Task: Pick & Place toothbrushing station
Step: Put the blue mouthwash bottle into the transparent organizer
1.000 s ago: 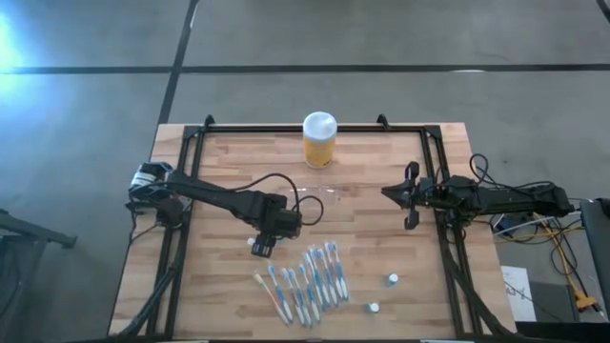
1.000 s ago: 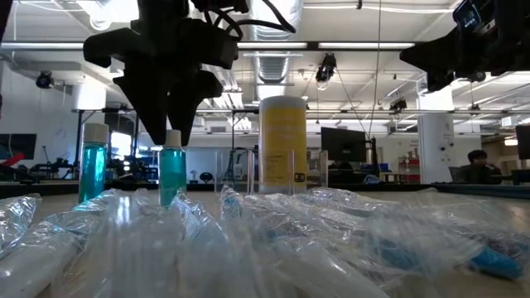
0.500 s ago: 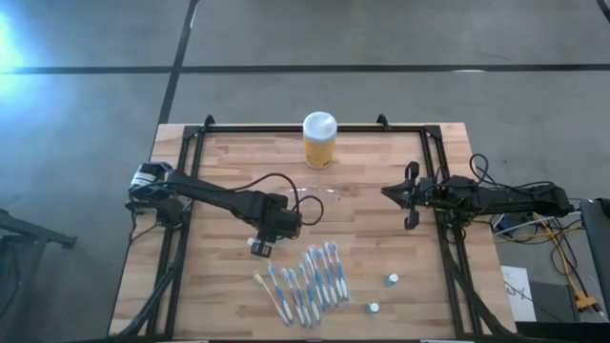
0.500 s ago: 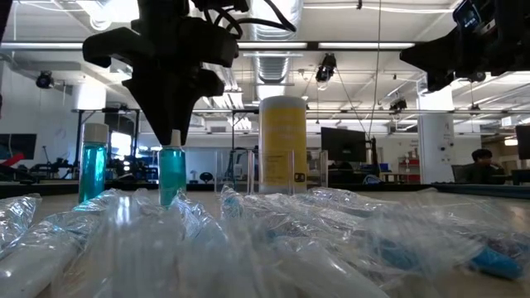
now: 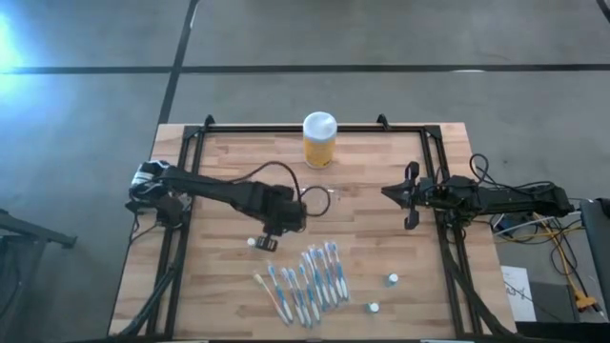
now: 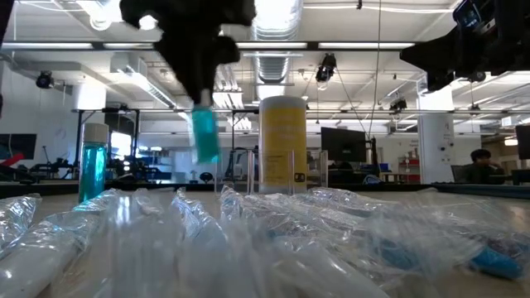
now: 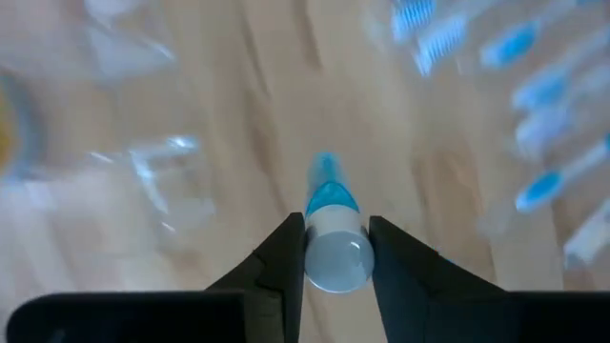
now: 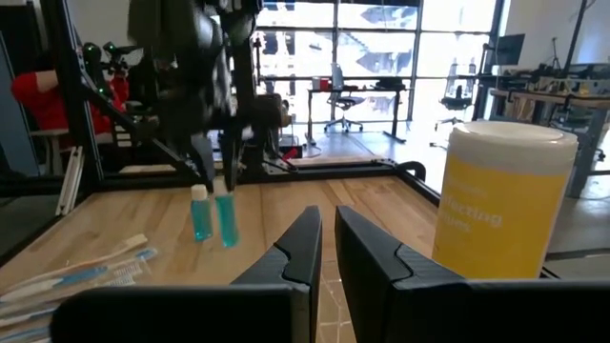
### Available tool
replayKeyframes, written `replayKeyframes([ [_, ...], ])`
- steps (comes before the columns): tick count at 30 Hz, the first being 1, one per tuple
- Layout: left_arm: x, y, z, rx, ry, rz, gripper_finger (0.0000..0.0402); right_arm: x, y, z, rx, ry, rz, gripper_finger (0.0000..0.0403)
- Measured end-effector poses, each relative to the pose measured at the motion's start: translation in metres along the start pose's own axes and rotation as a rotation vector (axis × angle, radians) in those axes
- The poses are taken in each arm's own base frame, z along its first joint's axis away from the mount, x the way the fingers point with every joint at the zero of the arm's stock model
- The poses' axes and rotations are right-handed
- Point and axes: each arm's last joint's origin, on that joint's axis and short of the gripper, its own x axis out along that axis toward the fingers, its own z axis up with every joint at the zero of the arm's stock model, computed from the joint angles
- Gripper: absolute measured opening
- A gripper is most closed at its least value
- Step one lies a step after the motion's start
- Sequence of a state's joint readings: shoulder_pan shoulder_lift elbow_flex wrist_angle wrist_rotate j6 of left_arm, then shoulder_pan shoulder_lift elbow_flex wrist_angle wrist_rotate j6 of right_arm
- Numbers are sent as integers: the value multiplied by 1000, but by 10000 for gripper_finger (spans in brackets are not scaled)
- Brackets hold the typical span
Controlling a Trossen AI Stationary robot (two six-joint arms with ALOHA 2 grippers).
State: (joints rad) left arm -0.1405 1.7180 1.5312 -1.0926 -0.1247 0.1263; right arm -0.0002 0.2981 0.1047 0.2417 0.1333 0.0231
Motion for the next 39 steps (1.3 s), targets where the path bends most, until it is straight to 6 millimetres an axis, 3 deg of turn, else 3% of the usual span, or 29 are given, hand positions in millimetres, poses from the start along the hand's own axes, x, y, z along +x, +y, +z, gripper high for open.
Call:
replayKeyframes([
  [7,-51,45,19,-108,-184,72,96,0,0,0,0,0,0,34],
  [12,-61,81,19,-178,-184,149,96,0,0,0,-2,0,0,34],
  [19,-31,108,28,-119,-28,185,96,0,0,0,-23,0,0,34],
  [30,19,120,54,-54,109,153,96,0,0,0,-27,-1,-1,34],
  [39,44,129,56,-82,154,102,96,0,0,0,-27,0,0,34],
])
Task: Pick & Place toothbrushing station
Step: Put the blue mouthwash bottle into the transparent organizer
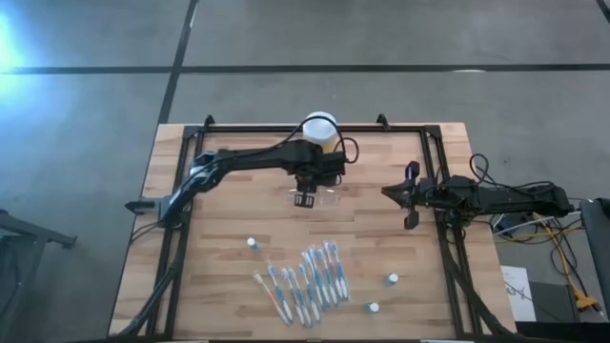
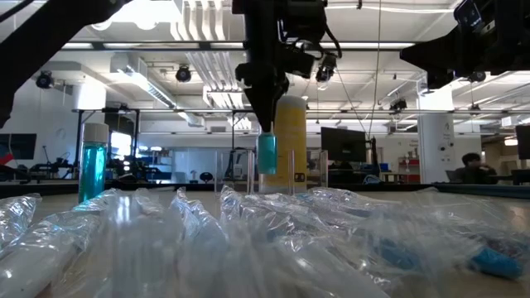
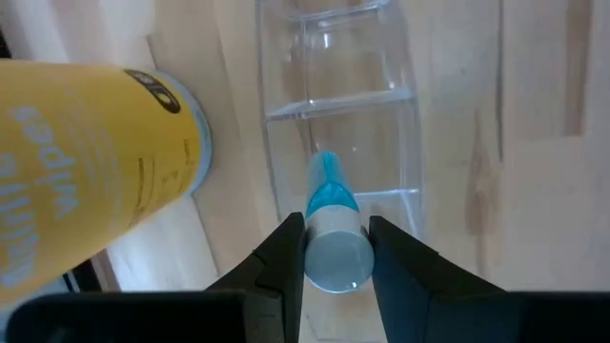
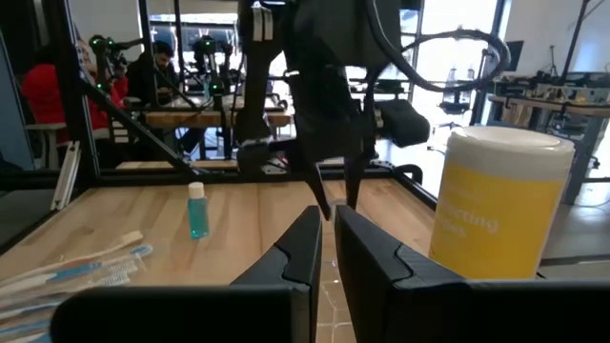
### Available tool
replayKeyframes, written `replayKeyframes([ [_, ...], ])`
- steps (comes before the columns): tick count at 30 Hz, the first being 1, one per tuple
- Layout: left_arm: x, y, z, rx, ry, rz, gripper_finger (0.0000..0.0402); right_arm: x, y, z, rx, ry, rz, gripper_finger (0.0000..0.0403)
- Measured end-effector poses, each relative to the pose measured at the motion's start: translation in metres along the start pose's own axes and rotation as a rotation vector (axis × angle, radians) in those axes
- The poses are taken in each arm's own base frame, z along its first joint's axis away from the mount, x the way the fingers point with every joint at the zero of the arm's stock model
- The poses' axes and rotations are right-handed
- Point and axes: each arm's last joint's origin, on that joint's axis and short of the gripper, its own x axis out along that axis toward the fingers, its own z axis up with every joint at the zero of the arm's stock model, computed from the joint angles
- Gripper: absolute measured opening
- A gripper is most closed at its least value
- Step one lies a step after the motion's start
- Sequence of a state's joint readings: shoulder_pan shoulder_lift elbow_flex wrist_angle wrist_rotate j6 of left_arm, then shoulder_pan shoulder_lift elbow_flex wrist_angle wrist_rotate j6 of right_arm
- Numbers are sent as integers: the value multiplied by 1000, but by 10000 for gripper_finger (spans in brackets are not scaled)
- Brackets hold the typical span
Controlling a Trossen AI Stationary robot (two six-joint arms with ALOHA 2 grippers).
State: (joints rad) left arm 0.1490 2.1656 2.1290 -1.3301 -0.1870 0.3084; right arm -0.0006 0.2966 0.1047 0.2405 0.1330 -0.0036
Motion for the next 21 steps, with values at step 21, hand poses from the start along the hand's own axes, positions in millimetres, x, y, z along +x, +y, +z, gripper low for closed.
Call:
replayKeyframes([
  [21,37,1,-7,-49,39,-47,96,0,0,0,0,0,0,34],
])
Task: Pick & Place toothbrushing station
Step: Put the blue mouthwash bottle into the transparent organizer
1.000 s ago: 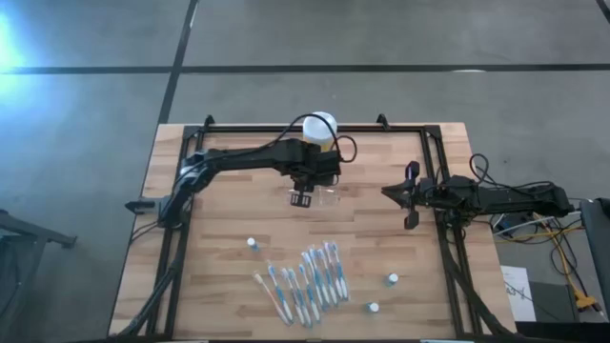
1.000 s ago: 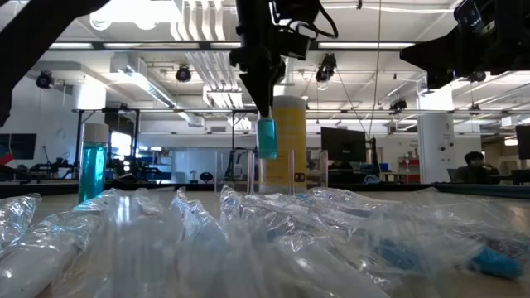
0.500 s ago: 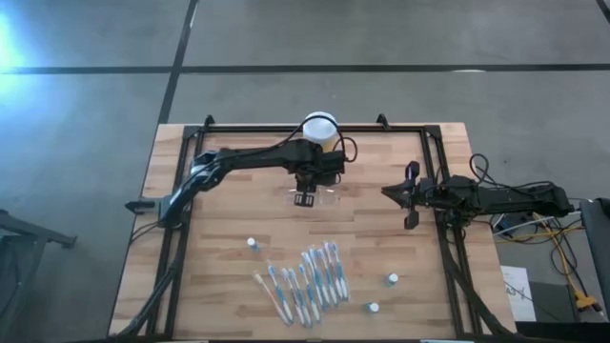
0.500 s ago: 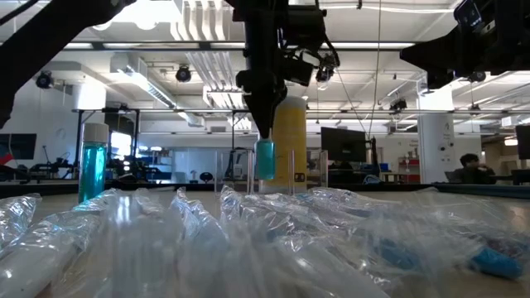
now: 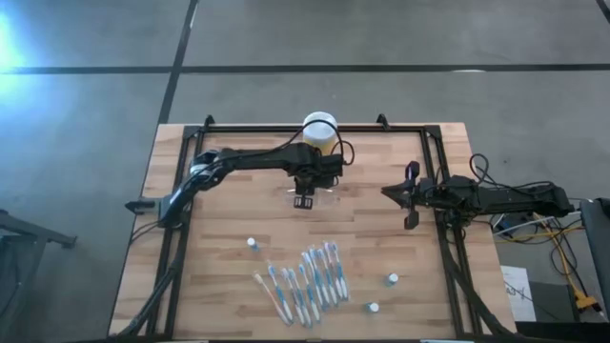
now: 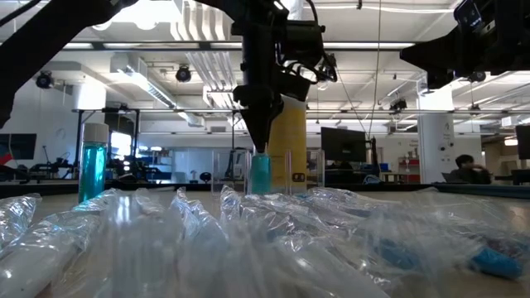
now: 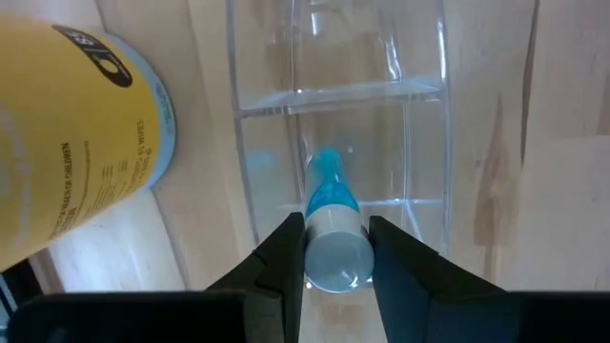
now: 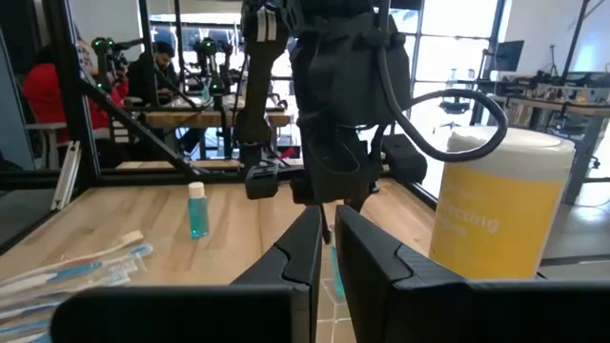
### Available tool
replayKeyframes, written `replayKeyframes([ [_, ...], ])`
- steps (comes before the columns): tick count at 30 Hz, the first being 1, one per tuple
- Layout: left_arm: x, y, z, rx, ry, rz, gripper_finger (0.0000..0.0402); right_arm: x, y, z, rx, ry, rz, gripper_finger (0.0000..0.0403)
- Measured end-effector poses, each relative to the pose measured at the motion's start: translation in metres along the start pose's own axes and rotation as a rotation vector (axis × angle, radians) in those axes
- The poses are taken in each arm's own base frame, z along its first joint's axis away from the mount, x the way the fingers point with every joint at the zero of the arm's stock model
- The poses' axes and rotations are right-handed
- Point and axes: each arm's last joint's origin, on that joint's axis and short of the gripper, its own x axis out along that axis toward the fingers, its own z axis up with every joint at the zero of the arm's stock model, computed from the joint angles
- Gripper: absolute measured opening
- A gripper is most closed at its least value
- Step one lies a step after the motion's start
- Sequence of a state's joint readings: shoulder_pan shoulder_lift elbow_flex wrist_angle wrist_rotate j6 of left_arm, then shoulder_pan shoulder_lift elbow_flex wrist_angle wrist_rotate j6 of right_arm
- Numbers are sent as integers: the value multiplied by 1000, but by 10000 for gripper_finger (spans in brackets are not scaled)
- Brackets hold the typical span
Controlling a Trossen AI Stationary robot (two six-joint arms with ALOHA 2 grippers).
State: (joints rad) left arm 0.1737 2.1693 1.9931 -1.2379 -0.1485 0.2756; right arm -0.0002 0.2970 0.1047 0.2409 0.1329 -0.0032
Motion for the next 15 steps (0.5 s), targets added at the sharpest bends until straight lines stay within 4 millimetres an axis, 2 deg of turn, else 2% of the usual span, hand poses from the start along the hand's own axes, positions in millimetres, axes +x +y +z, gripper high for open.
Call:
replayKeyframes([
  [4,0,1,0,-13,-1,0,100,0,0,0,0,0,0,34],
  [10,2,1,0,-12,3,5,181,0,0,0,0,1,0,34],
  [15,-5,1,-1,-10,-11,14,208,0,0,0,0,1,0,34],
])
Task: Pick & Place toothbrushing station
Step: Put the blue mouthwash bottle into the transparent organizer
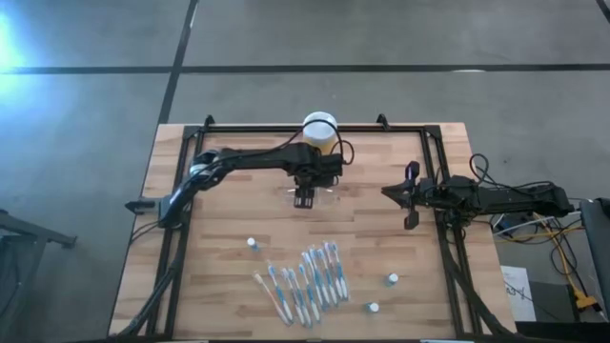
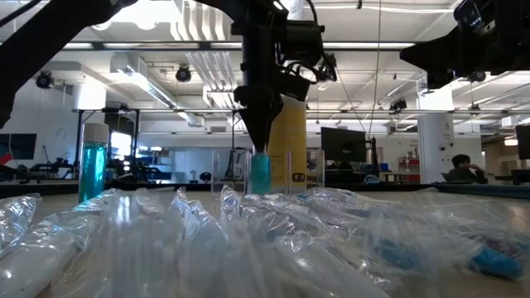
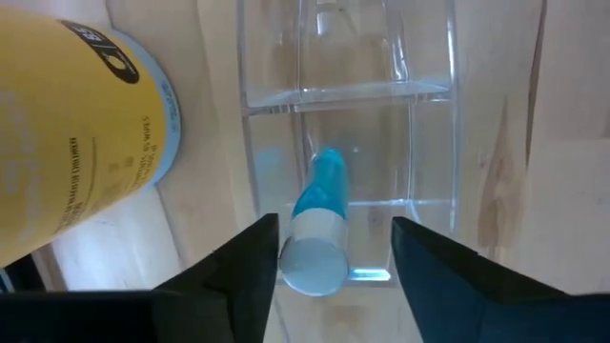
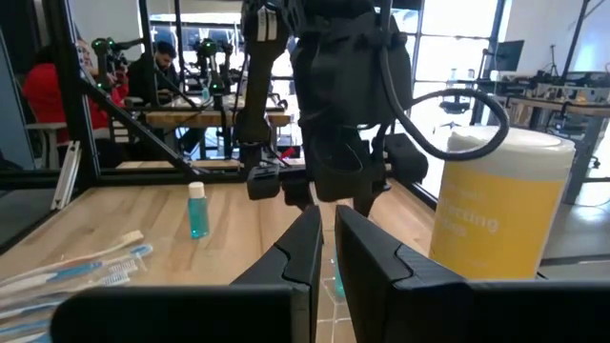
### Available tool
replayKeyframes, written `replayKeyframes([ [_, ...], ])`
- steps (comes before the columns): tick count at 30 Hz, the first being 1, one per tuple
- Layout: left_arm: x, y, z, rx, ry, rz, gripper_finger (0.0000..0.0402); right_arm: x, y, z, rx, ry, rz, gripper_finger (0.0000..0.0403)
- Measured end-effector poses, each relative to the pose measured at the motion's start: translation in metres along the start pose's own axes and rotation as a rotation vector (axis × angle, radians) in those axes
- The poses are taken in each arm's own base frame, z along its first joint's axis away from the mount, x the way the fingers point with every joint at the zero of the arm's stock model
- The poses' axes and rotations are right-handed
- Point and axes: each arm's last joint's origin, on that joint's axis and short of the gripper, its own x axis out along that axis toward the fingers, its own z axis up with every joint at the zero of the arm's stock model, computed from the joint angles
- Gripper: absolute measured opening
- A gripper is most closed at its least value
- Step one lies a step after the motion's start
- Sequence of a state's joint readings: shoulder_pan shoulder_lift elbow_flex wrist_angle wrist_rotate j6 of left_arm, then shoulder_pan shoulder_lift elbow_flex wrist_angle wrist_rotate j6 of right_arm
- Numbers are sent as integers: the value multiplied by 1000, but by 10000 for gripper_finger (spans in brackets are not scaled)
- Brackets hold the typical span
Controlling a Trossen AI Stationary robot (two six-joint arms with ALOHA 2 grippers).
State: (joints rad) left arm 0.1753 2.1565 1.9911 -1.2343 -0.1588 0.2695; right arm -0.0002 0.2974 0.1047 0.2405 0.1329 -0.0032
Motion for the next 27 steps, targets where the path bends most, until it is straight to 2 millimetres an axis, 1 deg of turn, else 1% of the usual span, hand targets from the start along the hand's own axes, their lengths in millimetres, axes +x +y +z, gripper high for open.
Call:
replayKeyframes([
  [5,-18,2,-4,-6,-35,28,211,0,0,0,0,0,0,34],
  [8,-32,3,-9,-20,-52,41,212,0,0,0,0,0,0,34],
  [10,-46,4,-13,-39,-78,47,213,0,0,0,0,0,0,34],
  [12,-66,3,-20,-60,-113,54,213,0,0,0,0,0,0,34],
  [15,-103,-1,-34,-93,-181,58,213,0,0,0,0,0,0,34],
  [17,-126,-8,-47,-106,-221,51,213,0,0,0,0,-1,0,34],
  [20,-161,-19,-71,-142,-266,41,205,0,0,0,1,-1,0,34],
  [23,-189,-31,-97,-208,-270,16,176,0,0,0,1,-1,0,34],
  [25,-201,-41,-111,-241,-257,-1,141,0,0,0,1,-2,0,34],
  [27,-208,-50,-121,-246,-244,-12,94,0,0,0,2,-2,0,34],
])
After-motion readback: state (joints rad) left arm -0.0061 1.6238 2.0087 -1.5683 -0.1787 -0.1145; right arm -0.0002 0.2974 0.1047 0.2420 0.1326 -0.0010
